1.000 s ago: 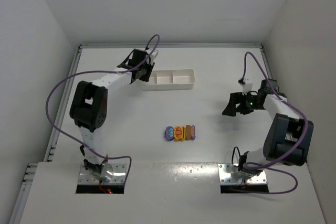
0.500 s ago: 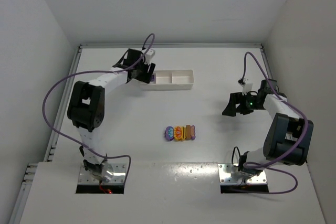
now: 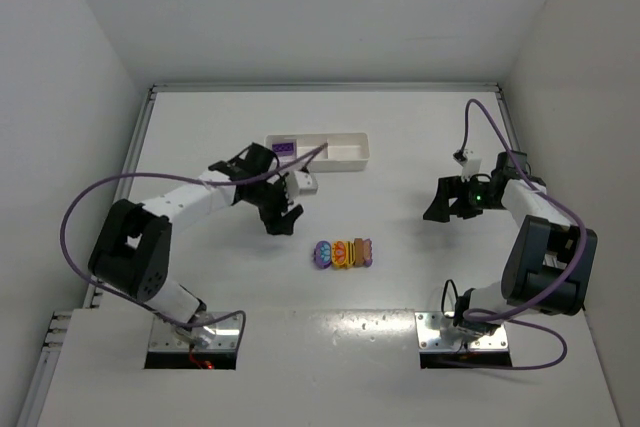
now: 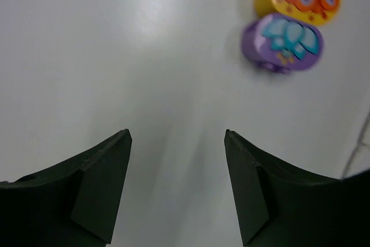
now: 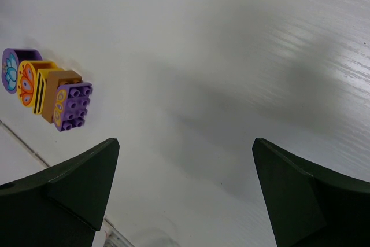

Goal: Sort the legos into containers by color

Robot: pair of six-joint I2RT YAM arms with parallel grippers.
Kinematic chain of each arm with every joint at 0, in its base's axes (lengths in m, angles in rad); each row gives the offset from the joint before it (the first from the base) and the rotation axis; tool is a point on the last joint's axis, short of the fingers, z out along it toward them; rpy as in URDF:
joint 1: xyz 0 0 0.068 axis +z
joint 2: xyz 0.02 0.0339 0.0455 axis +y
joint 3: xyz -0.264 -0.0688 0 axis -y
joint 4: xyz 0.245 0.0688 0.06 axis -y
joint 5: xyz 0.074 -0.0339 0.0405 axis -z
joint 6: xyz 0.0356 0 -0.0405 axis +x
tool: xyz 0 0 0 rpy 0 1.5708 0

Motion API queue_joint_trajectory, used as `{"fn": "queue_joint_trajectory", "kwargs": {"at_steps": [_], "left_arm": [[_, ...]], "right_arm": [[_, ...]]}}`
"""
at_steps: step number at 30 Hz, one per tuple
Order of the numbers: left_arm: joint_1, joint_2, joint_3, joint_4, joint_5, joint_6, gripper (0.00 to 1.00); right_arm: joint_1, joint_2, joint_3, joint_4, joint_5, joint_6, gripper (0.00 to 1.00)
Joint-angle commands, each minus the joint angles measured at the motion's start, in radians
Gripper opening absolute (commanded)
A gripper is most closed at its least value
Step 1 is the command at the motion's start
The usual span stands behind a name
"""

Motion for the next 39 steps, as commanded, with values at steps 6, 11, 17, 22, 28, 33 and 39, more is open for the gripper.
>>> {"fn": "queue_joint_trajectory", "kwargs": {"at_steps": [6, 11, 17, 22, 28, 33, 39], "left_arm": [[-0.197, -0.143, -0.178, 0.093, -0.029, -0.027, 0.75], [-0.317, -0.174, -0.235, 0.193, -0.108, -0.063, 0.79], [-0.396, -0.104, -0.224, 0.203, -0.138, -0.084, 0.8], [-0.432, -0.071, -0.206, 0.222, -0.158, -0.093, 0.8], [-0.452, -0.018, -0.186, 0.242, -0.169, -0.093, 0.8], [-0.463, 0.004, -0.186, 0.271, -0.189, -0.113, 0.8], [-0.472, 0.031, -0.186, 0.304, -0.227, -0.136, 0.8]], "right_arm": [[-0.003, 0.002, 0.032, 0.007, -0.015, -0.02, 0.99], [-0.003, 0.002, 0.032, -0.002, -0.015, -0.02, 0.99], [-0.003, 0.002, 0.032, -0.002, -0.015, -0.02, 0.99], [-0.003, 0.002, 0.032, -0.002, -0.015, -0.02, 0.99], [-0.003, 0.002, 0.041, -0.002, -0.015, -0.02, 0.99], [-0.003, 0.002, 0.042, -0.011, -0.015, -0.029, 0.99], [-0.003, 0.002, 0.042, -0.011, -0.015, -0.029, 0.99]]}}
